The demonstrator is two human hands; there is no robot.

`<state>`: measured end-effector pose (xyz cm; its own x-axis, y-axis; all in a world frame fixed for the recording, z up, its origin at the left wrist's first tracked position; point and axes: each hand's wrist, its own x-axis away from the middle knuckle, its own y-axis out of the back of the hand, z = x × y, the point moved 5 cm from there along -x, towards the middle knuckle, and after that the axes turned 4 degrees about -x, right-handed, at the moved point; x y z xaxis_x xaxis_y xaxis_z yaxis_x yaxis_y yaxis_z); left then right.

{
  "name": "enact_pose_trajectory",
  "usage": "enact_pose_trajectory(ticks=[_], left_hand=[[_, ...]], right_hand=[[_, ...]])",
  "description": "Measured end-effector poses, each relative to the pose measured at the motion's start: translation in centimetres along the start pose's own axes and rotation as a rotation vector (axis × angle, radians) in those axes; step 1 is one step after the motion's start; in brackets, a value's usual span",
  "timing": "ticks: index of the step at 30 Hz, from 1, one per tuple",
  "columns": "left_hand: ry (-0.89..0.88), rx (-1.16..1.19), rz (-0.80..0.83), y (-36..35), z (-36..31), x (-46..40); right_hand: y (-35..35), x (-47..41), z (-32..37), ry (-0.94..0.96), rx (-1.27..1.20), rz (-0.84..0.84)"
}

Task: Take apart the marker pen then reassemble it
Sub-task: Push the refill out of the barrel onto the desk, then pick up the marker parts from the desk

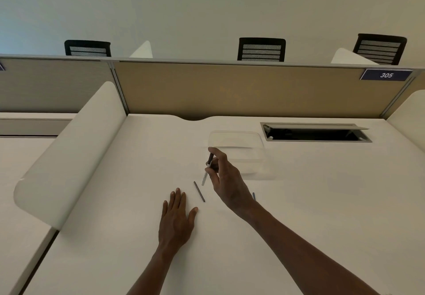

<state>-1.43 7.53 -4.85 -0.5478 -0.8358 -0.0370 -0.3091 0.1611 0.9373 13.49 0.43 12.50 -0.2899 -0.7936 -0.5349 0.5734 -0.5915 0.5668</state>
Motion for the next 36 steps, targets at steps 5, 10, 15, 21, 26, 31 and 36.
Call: enact_pose_trajectory(ticks=[5,10,15,21,26,31,36], left_hand=[[0.008,0.014,0.009,0.1,0.0,0.0],[0.047,0.145,0.035,0.7,0.0,-0.4],[0.184,0.418,0.02,3.0,-0.7,-1.2],[0.142,0.642,-0.136,6.8,-2.2,-0.8],[-0.019,0.741,-0.182,8.8,-4.2,-0.2],[-0.058,0.861,-0.254,10.1,-5.6,-0.4],[-0.034,0.898,-0.317,10.5,-5.1,-0.7]], right_hand=[[-0.2,0.1,-0.3,0.0,0.004,0.018],[-0.3,0.2,-0.5,-0.014,0.002,0.025],[-0.4,0.2,-0.6,-0.002,0.04,0.034],[-0.2,0.1,-0.7,0.024,0.063,0.024],[-0.5,-0.2,-0.3,0.04,0.031,0.047],[-1.2,-0.7,0.2,0.031,-0.032,0.083],[-1.9,-1.1,0.2,0.015,-0.081,0.132]])
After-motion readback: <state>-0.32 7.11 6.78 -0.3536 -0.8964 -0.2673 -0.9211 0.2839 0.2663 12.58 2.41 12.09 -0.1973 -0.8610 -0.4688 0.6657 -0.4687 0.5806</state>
